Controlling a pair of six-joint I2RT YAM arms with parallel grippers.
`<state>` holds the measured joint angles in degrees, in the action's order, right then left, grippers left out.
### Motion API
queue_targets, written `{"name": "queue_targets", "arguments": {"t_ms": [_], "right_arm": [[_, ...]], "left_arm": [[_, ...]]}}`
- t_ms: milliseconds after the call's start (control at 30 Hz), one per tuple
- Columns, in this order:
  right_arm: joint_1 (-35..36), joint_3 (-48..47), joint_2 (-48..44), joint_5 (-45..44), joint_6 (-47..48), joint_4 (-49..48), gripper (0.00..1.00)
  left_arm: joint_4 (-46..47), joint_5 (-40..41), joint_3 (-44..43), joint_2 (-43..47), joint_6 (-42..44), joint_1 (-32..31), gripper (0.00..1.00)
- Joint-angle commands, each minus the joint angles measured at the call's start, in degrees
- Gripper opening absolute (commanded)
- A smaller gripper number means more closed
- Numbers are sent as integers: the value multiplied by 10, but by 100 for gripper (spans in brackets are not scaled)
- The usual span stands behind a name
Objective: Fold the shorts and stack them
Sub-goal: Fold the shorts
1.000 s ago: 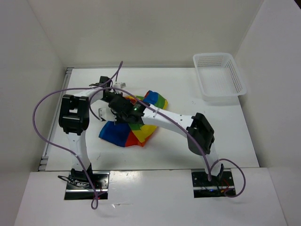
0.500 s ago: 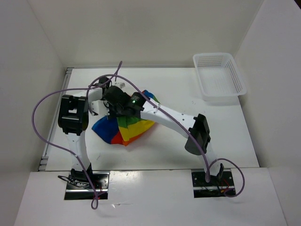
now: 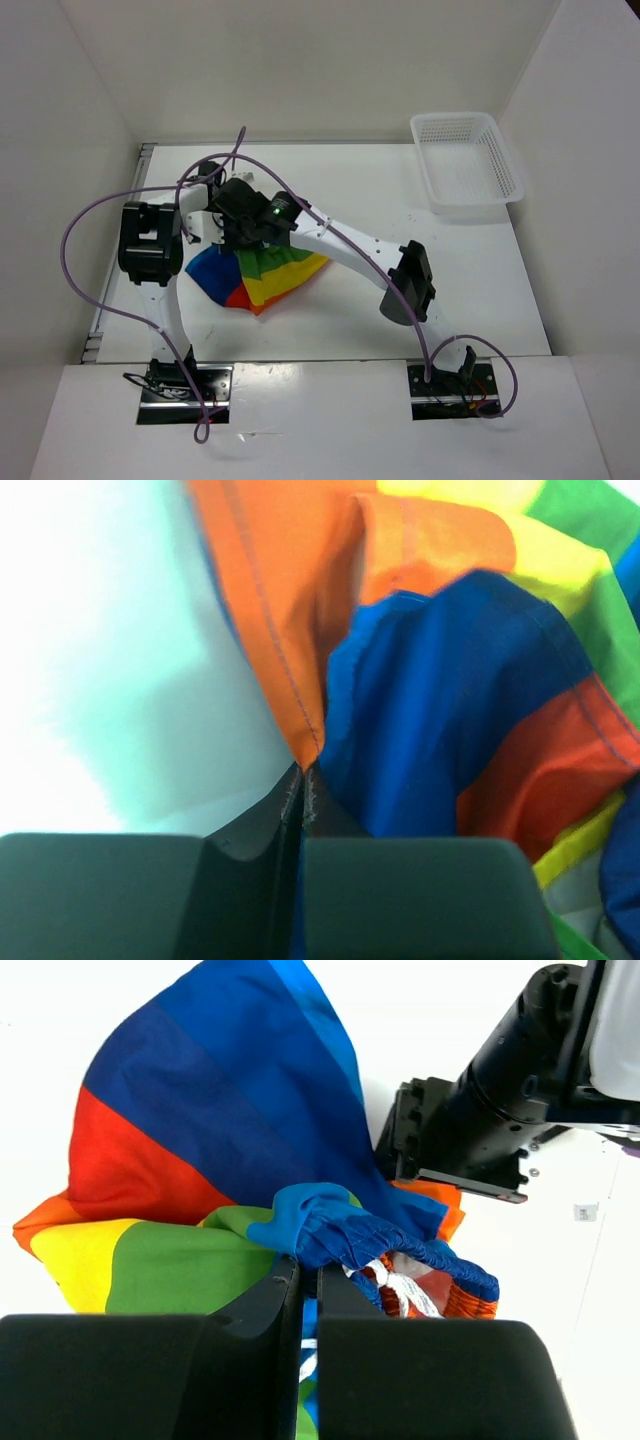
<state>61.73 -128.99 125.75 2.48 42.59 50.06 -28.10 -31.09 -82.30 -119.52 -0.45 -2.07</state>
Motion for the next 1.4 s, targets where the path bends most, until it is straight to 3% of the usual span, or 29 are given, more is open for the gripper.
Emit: {"name": "queue_targets", "arguments": {"t_ms": [0,33,67,100,200,300,400,567,800,900,1100,1267,1367], "right_arm": [[34,14,20,32,-28,-139,5],[34,20,13,32,-28,-139,15],[34,36,-2,32,-28,-139,37],[34,43,-9,32,-36,-145,48],[34,68,-33,44,-68,-150,61],[34,75,-46,49,-108,-166,67],[34,70,-69,35,-134,-189,67],[11,79,-120,-5,-198,-224,61],[-87,288,-243,-22,-259,-248,54],[-159,312,-243,10,-290,-264,54],[-267,234,-119,160,-303,-269,69],[-294,84,32,268,-334,-219,83],[-294,67,55,329,-334,-219,86]], "left_arm": [[-7,36,-33,-9,4,-15,5],[-7,36,-39,-9,4,-4,13],[-13,25,-45,-9,4,18,16],[-20,6,-51,-14,4,28,19],[-32,-9,-64,-14,4,44,30],[-32,-17,-64,1,4,49,45],[-32,-22,-64,7,4,49,52],[-52,-22,-102,35,4,54,56],[-107,-7,-104,86,4,28,59],[-136,15,-84,100,4,22,60],[-157,57,-12,134,4,16,63],[-170,72,7,140,4,16,64],[-175,72,25,156,4,16,64]]}}
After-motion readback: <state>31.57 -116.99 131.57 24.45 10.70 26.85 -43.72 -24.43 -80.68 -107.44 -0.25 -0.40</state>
